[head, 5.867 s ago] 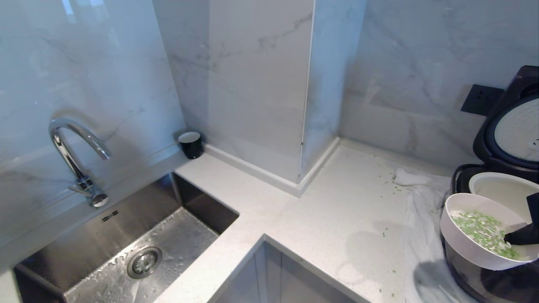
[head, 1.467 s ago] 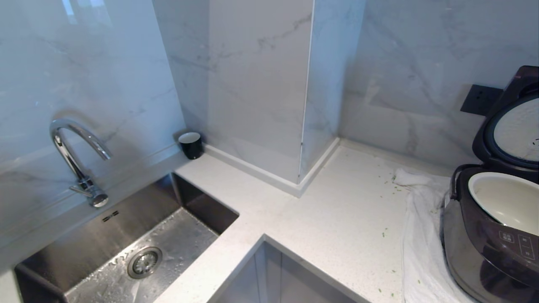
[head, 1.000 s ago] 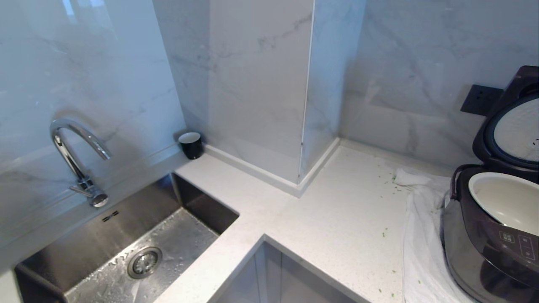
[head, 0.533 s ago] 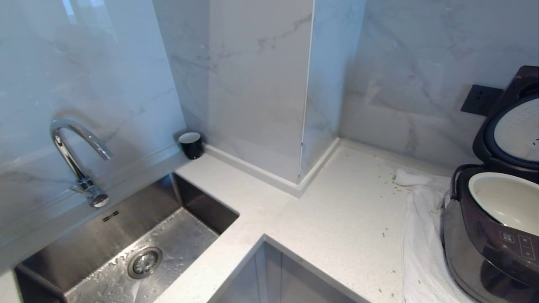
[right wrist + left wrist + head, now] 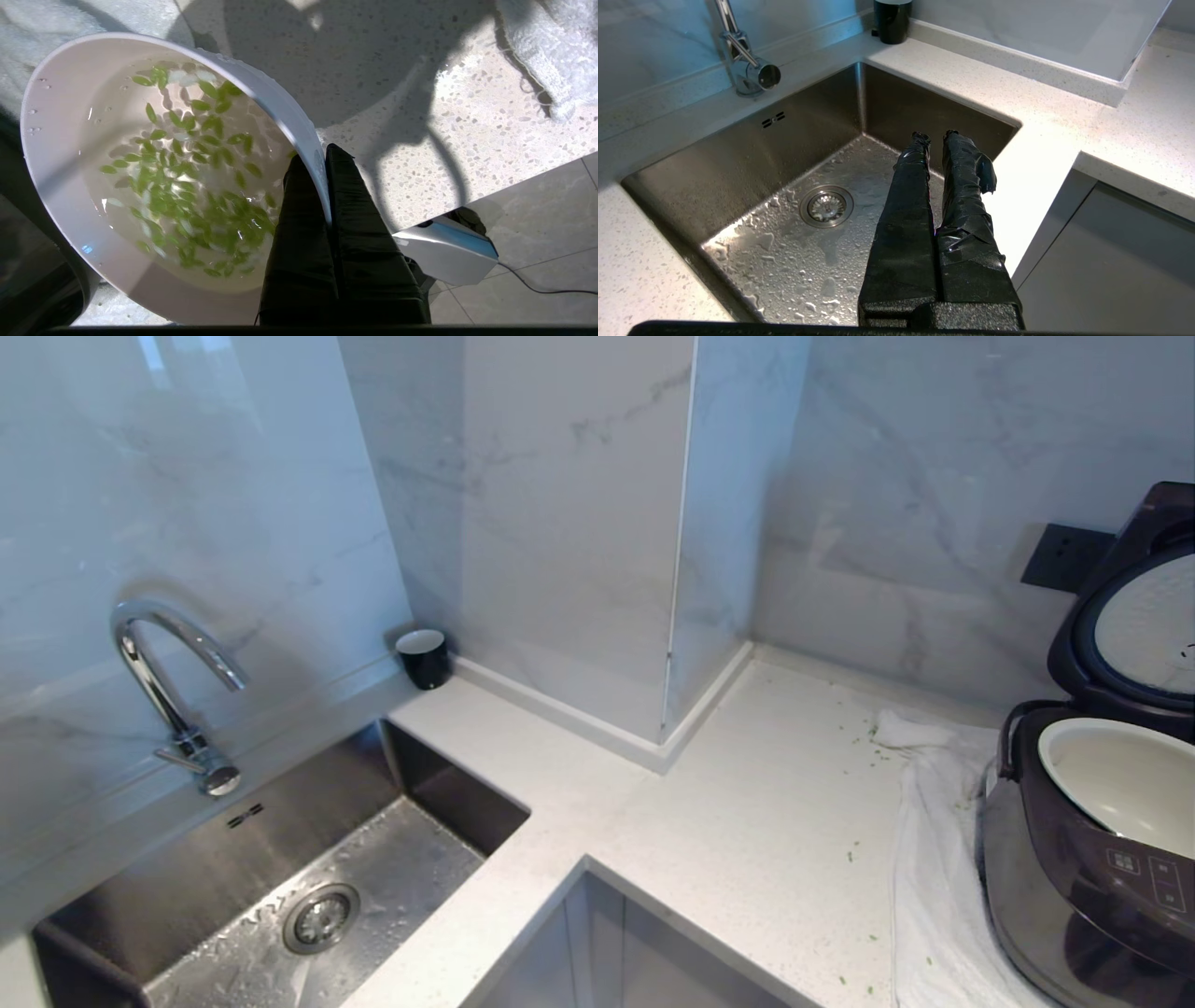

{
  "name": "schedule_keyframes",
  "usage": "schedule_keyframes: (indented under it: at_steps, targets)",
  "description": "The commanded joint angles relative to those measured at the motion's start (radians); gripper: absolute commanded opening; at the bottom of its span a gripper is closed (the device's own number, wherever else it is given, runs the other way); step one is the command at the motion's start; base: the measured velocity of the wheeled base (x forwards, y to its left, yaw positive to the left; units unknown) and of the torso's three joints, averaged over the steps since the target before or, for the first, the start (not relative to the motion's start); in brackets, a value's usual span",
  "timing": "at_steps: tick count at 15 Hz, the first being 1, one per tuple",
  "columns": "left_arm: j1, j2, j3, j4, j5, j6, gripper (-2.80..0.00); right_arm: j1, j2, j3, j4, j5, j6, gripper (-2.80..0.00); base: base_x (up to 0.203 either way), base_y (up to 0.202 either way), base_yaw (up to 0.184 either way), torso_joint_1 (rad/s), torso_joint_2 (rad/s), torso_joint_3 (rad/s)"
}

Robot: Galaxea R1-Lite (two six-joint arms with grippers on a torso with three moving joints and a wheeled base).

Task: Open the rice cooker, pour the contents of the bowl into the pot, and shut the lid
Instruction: Place the bowl on the table

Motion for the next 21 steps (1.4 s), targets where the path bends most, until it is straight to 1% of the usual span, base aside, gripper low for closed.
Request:
schedule_keyframes:
  at_steps: [1,3,4,7,8,9,11,18,19,21]
  targets:
    - [0.0,0.001,0.002,0.0,0.0,-0.001,-2.8,-0.017,0.033,0.001,0.002,-0.001,-0.004,-2.8,0.0,0.0,0.0,0.0,0.0,0.0]
    - [0.0,0.001,0.002,0.0,0.0,-0.001,-2.8,-0.023,0.042,0.015,-0.026,-0.004,-0.004,-2.8,0.0,0.0,0.0,0.0,0.0,0.0]
    - [0.0,0.001,0.002,0.0,0.0,-0.001,-2.8,-0.024,0.042,0.045,-0.075,-0.005,-0.004,-2.8,0.0,0.0,0.0,0.0,0.0,0.0]
    - [0.0,0.001,0.002,0.0,0.0,-0.001,-2.8,-0.024,0.026,0.168,-0.287,-0.012,-0.013,-2.8,0.0,0.0,0.0,0.0,0.0,0.0]
    - [0.0,0.001,0.002,0.0,0.0,-0.001,-2.8,-0.025,0.023,0.184,-0.32,-0.014,-0.02,-2.8,0.0,0.0,0.0,0.0,0.0,0.0]
    - [0.0,0.001,0.002,0.0,0.0,-0.001,-2.8,-0.027,0.025,0.184,-0.322,-0.015,-0.021,-2.8,0.0,0.0,0.0,0.0,0.0,0.0]
    - [0.0,0.001,0.002,0.0,0.0,-0.001,-2.8,-0.035,0.034,0.182,-0.328,-0.047,-0.029,-2.8,0.0,0.0,0.0,0.0,0.0,0.0]
    - [0.0,0.001,0.002,0.0,0.0,-0.001,-2.8,-0.068,0.054,0.191,-0.34,-0.042,-0.046,-2.8,0.0,0.0,0.0,0.0,0.0,0.0]
    - [0.0,0.001,0.002,0.0,0.0,-0.001,-2.8,-0.069,0.057,0.207,-0.372,-0.041,-0.048,-2.8,0.0,0.0,0.0,0.0,0.0,0.0]
    - [0.0,0.001,0.002,0.0,0.0,-0.001,-2.8,-0.07,0.061,0.271,-0.496,-0.04,-0.057,-2.8,0.0,0.0,0.0,0.0,0.0,0.0]
